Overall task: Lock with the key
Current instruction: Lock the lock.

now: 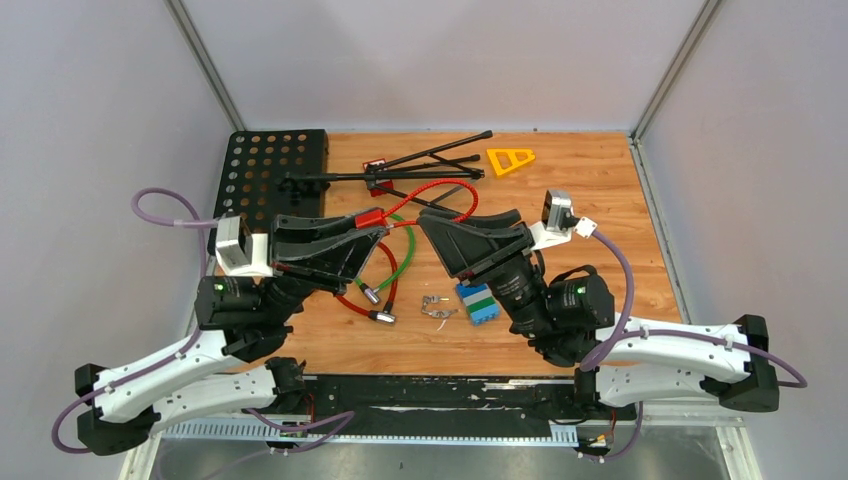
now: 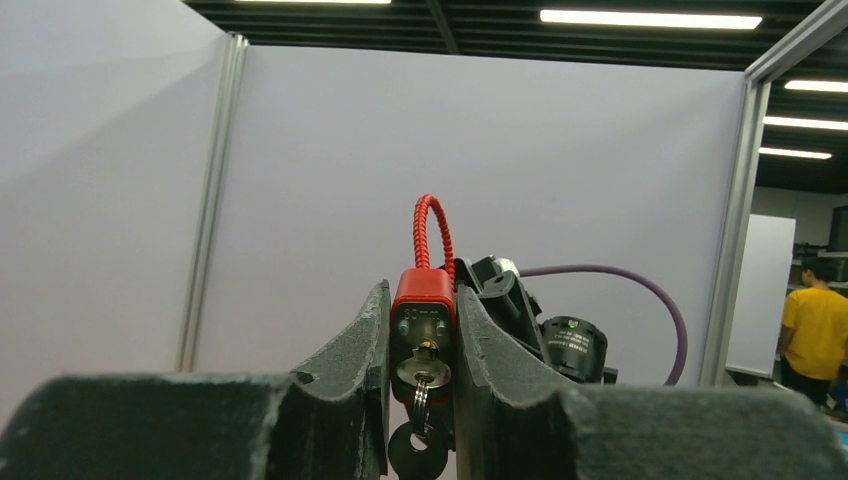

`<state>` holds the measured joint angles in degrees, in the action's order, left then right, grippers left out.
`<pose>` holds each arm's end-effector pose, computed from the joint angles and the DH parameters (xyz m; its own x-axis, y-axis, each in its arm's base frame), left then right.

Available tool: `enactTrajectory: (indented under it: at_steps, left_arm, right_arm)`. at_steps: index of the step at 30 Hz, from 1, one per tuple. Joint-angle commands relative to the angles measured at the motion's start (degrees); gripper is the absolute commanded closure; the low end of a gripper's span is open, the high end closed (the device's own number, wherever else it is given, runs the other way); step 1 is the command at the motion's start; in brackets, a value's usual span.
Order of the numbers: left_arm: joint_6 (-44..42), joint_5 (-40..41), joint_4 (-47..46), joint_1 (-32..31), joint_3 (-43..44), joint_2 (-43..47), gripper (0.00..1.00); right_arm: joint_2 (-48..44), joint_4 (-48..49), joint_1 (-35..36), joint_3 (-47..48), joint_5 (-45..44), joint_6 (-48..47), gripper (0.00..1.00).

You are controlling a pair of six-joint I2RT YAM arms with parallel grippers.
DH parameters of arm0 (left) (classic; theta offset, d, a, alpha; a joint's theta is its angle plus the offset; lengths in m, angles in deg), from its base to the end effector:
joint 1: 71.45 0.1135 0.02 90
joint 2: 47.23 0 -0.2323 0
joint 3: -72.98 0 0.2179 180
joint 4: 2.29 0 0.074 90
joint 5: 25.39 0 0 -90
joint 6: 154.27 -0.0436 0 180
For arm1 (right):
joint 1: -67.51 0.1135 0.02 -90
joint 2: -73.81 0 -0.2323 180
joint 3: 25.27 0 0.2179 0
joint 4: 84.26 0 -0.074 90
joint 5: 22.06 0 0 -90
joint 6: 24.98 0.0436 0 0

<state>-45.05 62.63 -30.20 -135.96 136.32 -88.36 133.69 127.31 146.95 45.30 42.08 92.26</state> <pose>0.0512 -0.1109 0.4389 0.0117 -0.7891 -0.6142 0.9696 0.1592 -0.1860 0.0556 0.1945 0.4310 -0.2683 0.8085 -0.5238 -0.7903 0.1262 0.5996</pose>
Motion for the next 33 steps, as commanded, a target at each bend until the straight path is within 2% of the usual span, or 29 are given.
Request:
enactTrajectory:
  at_steps: [1, 3, 6, 11, 21, 29, 33]
  left_arm:
    - [0.98, -1.85, -2.44, -0.09, 0.85, -0.56, 1.00]
    - [1.08, -2.10, -2.31, -0.09, 0.81, -0.67, 1.00]
    - [0.84, -2.46, -0.48, -0.09, 1.01, -0.71, 1.00]
    - [0.11, -3.18, 2.67, -0.09, 2.07, -1.01, 1.00]
    - [-0.60, -5.12, 9.91, -0.09, 5.81, -3.09, 1.00]
    - [-2.56, -4.69, 16.19, -0.09, 8.28, -4.13, 1.00]
    - [-2.58, -4.48, 16.64, -0.11, 8.52, -4.94, 1.00]
  right_arm:
    - [0.07, 2.97, -0.08, 2.67, 1.14, 1.34, 0.75]
    - [0.13, 2.54, -0.02, 2.71, 1.13, 1.38, 0.87]
    - [0.14, -0.04, -0.06, 3.72, 0.96, 0.64, 1.00]
    - [0.16, -11.02, 0.03, 8.29, 1.00, 0.88, 1.00]
    - [3.98, -30.97, 0.01, 20.89, 9.72, -3.71, 1.00]
    - [6.74, -42.01, 0.10, 27.90, 11.48, -6.45, 1.00]
    - [8.33, -43.94, 0.20, 29.29, 11.85, -6.60, 1.00]
